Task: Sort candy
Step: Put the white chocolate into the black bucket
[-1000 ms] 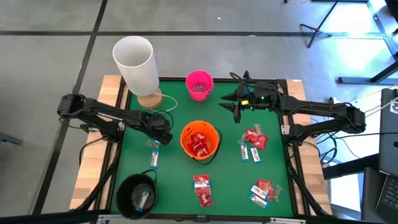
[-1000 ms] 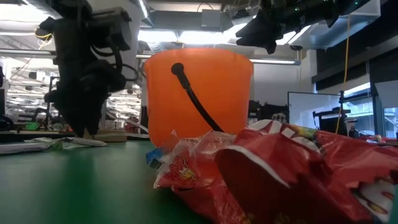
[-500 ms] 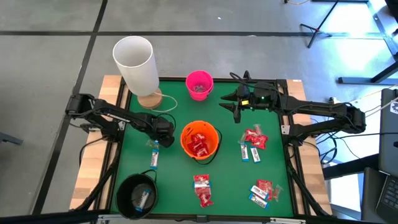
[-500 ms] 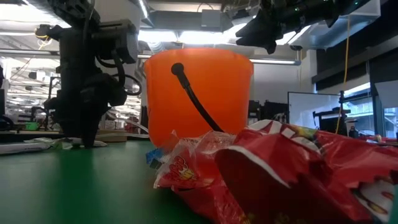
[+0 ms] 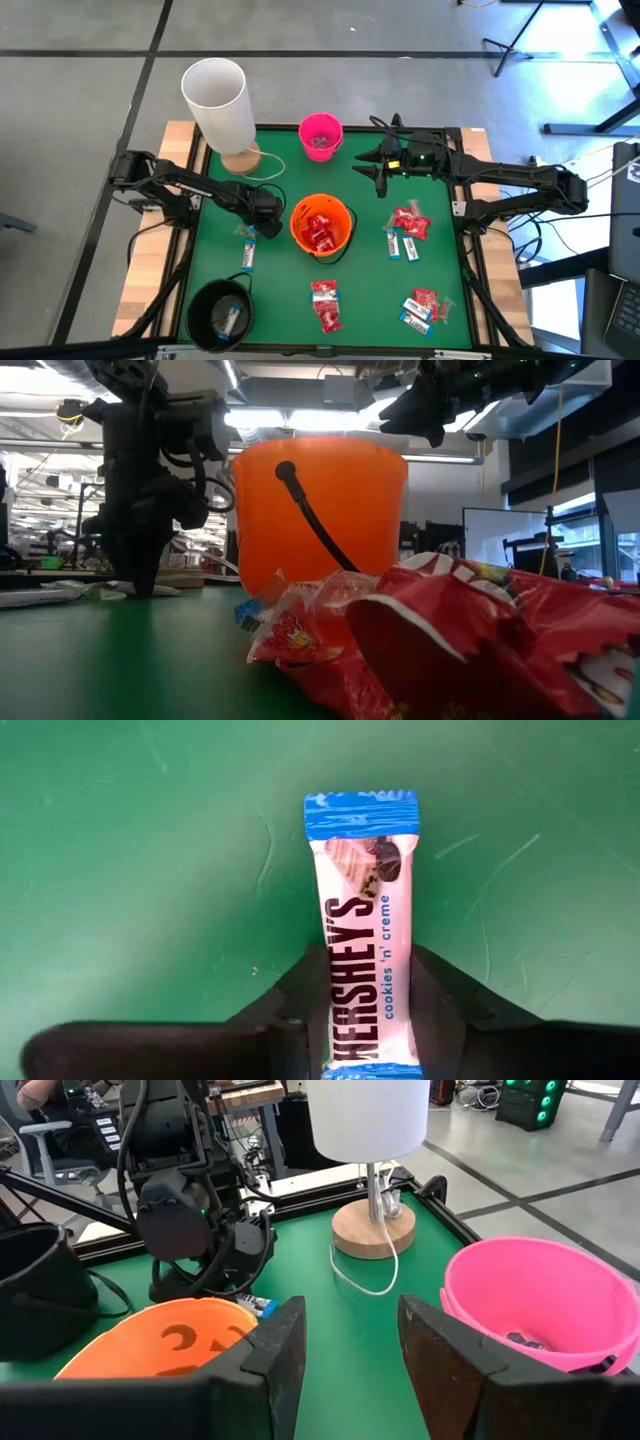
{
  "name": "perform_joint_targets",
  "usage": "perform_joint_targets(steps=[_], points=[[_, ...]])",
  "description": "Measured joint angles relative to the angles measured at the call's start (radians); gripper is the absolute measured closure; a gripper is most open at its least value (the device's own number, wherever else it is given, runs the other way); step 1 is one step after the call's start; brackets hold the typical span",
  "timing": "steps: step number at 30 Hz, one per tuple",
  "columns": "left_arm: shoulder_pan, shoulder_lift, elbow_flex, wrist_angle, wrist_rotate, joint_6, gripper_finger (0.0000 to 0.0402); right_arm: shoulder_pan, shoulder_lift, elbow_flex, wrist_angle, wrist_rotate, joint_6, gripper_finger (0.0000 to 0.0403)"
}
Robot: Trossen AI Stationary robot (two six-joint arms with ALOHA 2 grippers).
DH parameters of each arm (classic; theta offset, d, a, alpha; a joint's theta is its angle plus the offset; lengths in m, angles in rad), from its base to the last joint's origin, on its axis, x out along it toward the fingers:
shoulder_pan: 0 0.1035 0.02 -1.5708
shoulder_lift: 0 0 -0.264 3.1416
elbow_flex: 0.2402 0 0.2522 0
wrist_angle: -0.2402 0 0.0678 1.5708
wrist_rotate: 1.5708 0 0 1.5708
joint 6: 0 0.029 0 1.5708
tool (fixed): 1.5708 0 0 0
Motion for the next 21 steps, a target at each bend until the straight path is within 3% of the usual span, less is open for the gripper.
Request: perform_joint_targets(steps=[6,13,18,21], points=[[-0.007,-0.001,0.035,-0.044,0.067,0.011,0.0314,0.0,0.0,0.0,-0.005,0.0,0.001,0.0246],[-0.053,-0.079,0.182,-0.104,0.057,0.104,0.0312,0.0,0.0,0.0,-0.006,-0.001,0.014,0.0246],[-0.135,-0.154,0.303,-0.274,0.042,0.091,0.0312,0.0,0.0,0.0,-0.006,-0.018,0.014,0.0246],[-0.224,-0.197,0.365,-0.424,0.09,-0.003,0.0312,0.0,0.0,0.0,-0.007,-0.027,0.014,0.0246]])
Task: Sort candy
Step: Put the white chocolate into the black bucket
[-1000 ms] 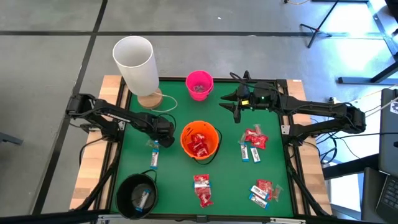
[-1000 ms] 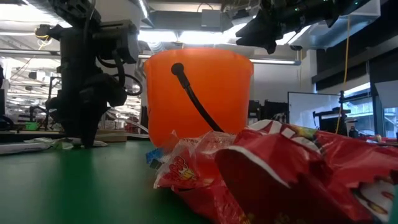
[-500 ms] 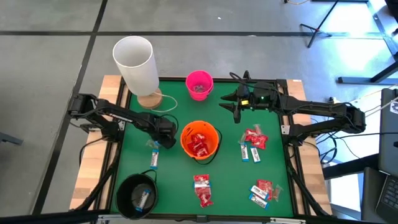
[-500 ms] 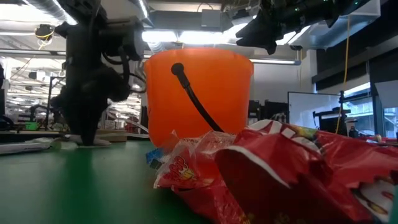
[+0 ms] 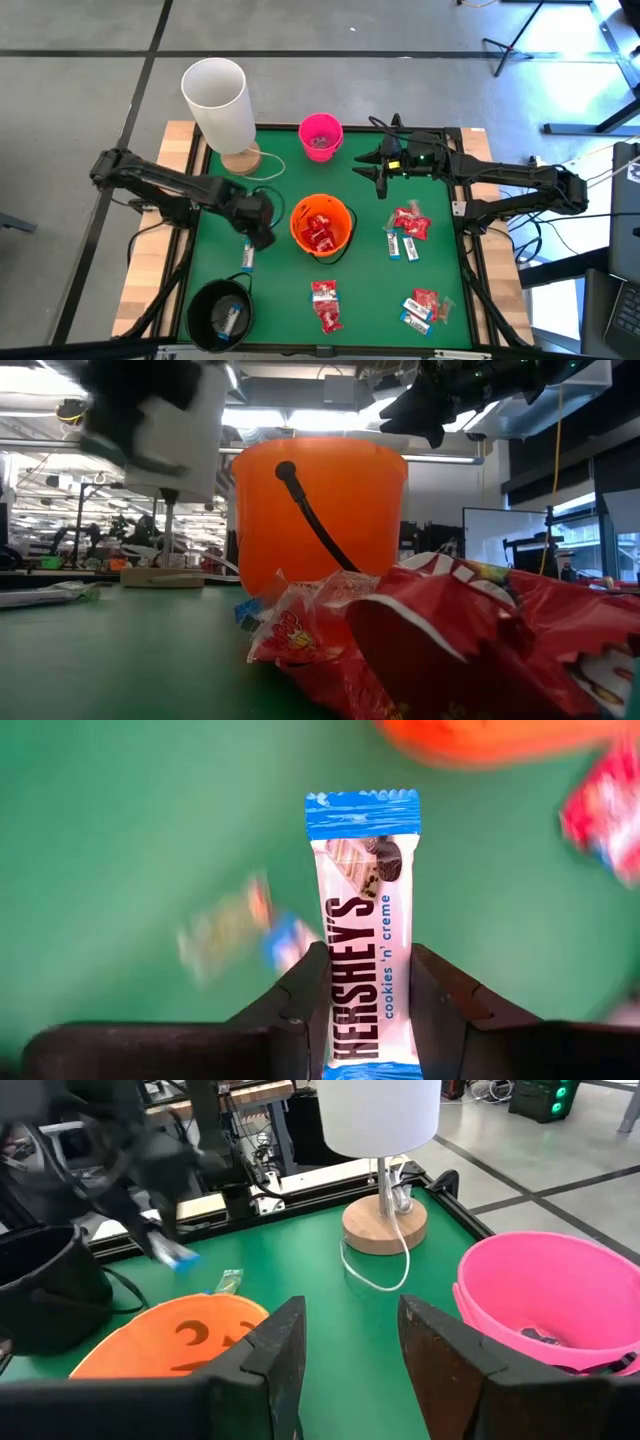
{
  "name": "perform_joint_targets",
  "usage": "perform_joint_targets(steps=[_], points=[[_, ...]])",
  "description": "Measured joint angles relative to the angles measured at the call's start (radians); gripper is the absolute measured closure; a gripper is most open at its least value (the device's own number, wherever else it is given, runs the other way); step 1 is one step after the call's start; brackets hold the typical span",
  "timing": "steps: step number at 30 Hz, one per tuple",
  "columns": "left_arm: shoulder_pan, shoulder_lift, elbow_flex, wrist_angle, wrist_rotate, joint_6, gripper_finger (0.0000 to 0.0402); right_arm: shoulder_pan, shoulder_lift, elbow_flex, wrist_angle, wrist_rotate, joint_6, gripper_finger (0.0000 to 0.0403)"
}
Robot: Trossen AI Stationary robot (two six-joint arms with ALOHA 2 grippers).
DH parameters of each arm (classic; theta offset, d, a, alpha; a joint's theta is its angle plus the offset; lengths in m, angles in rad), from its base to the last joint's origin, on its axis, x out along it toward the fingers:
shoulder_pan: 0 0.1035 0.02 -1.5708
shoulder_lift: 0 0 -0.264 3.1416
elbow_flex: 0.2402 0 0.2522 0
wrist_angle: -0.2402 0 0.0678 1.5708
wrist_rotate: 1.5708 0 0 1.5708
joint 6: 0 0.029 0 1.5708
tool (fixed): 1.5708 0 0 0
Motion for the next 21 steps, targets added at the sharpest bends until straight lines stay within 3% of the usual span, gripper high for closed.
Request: perform_joint_targets(steps=[8,12,16,21], points=[[-0.325,-0.089,0.081,-0.063,0.019,-0.436,0.0311,0.0,0.0,0.0,-0.012,0.0,0.0,0.0246],[-0.487,-0.08,0.09,-0.039,-0.031,-0.649,0.0311,0.0,0.0,0.0,-0.012,0.0,0.0,0.0246],[-0.612,-0.047,0.09,0.019,-0.067,-0.827,0.0311,0.0,0.0,0.0,-0.012,-0.001,0.0,0.0246],[-0.701,0.005,0.09,0.064,-0.111,-0.942,0.0311,0.0,0.0,0.0,-0.012,0.0,-0.001,0.0246]])
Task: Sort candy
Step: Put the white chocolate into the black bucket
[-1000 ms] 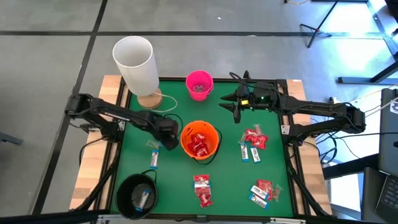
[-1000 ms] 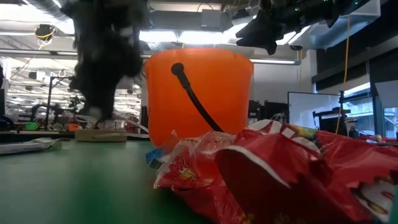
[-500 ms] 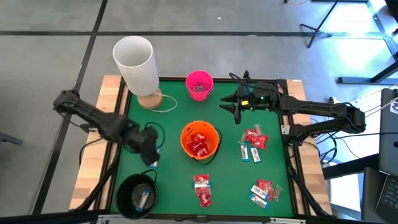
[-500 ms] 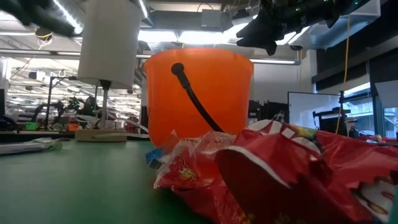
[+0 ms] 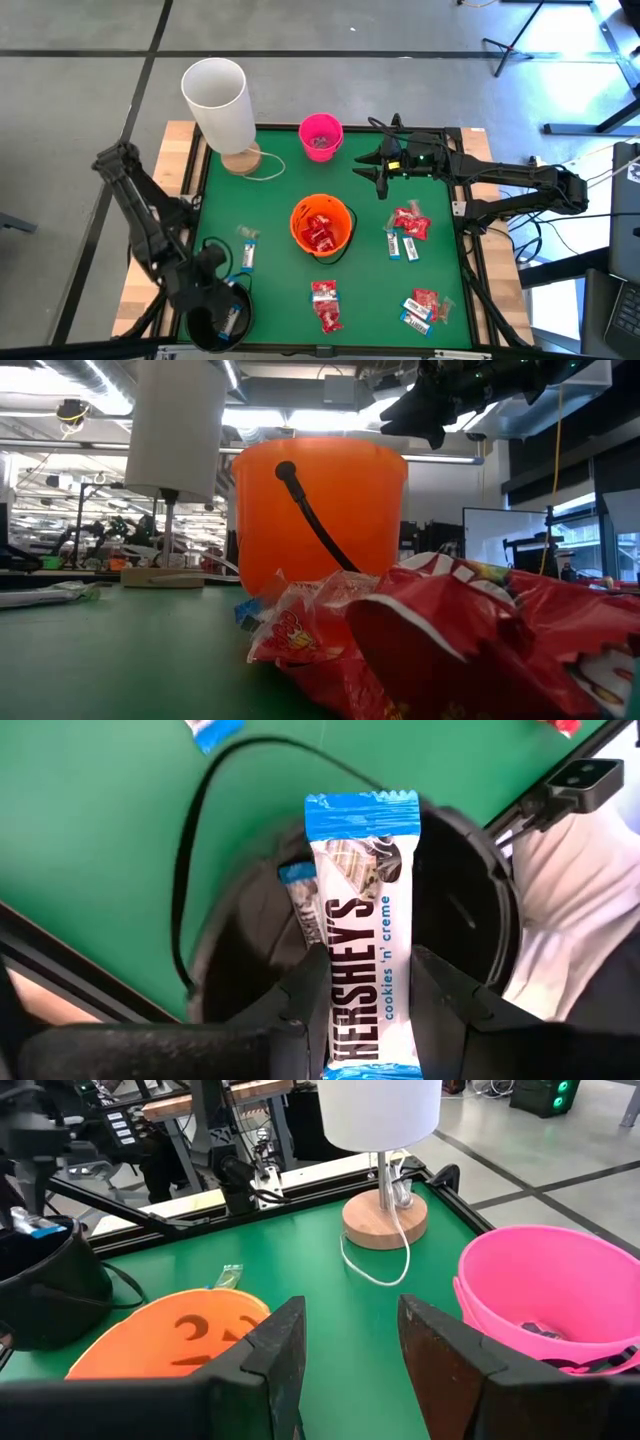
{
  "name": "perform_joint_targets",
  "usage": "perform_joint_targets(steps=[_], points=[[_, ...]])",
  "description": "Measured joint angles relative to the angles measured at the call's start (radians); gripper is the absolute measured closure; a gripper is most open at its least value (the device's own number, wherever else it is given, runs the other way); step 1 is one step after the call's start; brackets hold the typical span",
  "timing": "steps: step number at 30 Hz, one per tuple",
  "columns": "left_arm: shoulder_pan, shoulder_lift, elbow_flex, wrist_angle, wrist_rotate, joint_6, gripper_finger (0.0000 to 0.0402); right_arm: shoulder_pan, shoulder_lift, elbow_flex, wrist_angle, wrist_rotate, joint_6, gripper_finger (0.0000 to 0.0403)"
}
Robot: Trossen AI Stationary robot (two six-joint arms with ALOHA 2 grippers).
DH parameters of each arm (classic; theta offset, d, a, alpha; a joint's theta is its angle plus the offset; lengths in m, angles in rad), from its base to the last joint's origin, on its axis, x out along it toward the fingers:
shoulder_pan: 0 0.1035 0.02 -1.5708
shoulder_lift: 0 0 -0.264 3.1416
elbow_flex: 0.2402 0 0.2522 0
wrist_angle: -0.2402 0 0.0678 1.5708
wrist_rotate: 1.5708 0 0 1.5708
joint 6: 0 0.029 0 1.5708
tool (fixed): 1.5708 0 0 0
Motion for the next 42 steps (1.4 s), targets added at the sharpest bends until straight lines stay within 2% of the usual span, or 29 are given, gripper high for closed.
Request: perform_joint_targets(steps=[5,18,30,37,42], points=[[-0.038,0.037,0.0,0.019,-0.002,-0.036,0.0311,0.0,0.0,0.0,0.0,0.0,0.0,0.0246],[-0.039,0.048,0.0,0.06,-0.026,-0.028,0.0311,0.0,0.0,0.0,-0.012,0.0,0.0,0.0246],[-0.039,0.048,0.0,0.071,-0.066,-0.025,0.0231,0.0,0.0,0.0,-0.014,0.0,0.0,0.0246],[-0.034,0.048,0.0,0.069,-0.079,0.01,0.0225,0.0,0.0,0.0,-0.027,0.0,-0.002,0.0246],[0.011,0.04,0.0,0.035,-0.065,0.028,0.0225,0.0,0.0,0.0,-0.025,0.001,-0.003,0.0246]])
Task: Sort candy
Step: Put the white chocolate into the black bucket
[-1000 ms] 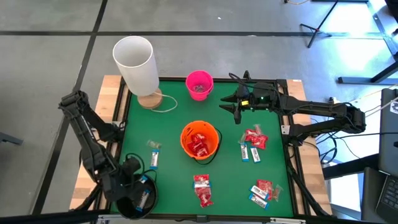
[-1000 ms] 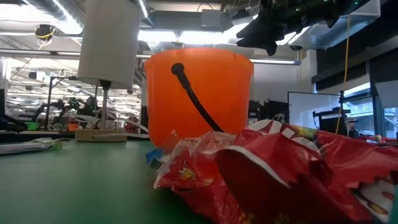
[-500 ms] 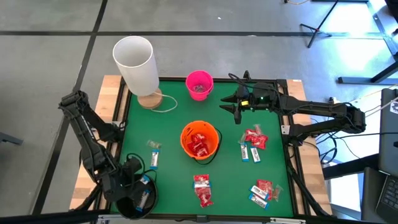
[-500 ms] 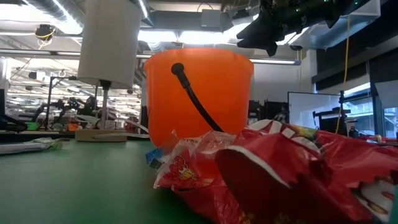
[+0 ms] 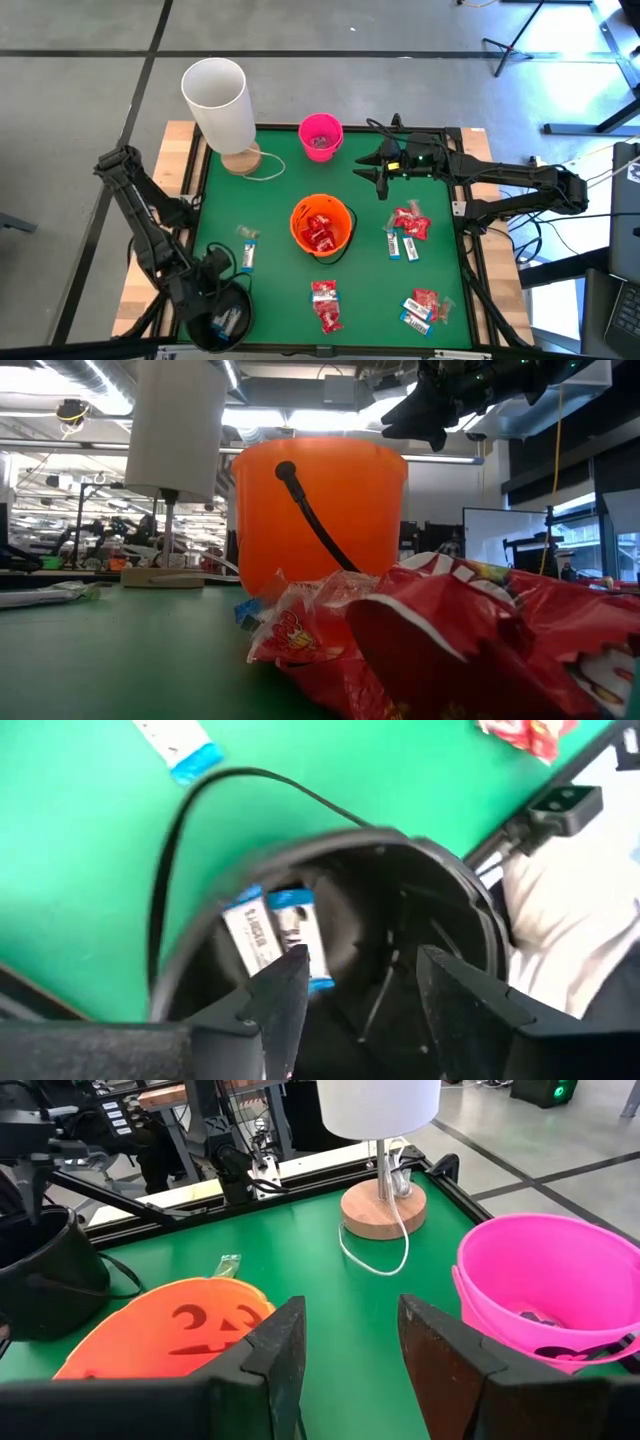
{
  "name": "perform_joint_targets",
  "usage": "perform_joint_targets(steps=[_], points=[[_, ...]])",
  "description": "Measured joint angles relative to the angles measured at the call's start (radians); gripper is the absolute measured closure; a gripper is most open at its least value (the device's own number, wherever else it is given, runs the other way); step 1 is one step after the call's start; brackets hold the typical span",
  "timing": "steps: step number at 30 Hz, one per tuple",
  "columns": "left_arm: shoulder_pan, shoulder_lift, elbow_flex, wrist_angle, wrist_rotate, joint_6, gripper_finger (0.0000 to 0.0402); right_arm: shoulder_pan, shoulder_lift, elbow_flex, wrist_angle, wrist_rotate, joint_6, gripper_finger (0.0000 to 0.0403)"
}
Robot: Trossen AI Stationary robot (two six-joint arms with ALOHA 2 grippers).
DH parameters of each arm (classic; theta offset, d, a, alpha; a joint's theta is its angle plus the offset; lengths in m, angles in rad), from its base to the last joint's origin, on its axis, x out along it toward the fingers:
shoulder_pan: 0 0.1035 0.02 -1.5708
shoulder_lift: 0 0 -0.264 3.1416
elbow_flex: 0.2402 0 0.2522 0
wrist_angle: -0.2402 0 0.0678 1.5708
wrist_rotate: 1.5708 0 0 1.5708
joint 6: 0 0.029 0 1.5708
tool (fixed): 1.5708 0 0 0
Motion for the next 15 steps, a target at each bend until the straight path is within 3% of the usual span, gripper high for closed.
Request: perform_joint_targets(steps=[7,15], points=[[0.101,-0.046,0.0,-0.101,-0.006,0.113,0.0225,0.0,0.0,0.0,0.002,0.0,-0.003,0.0246],[0.289,-0.051,-0.026,-0.267,-0.024,0.254,0.0225,0.0,0.0,0.0,0.002,0.001,-0.007,0.0246]])
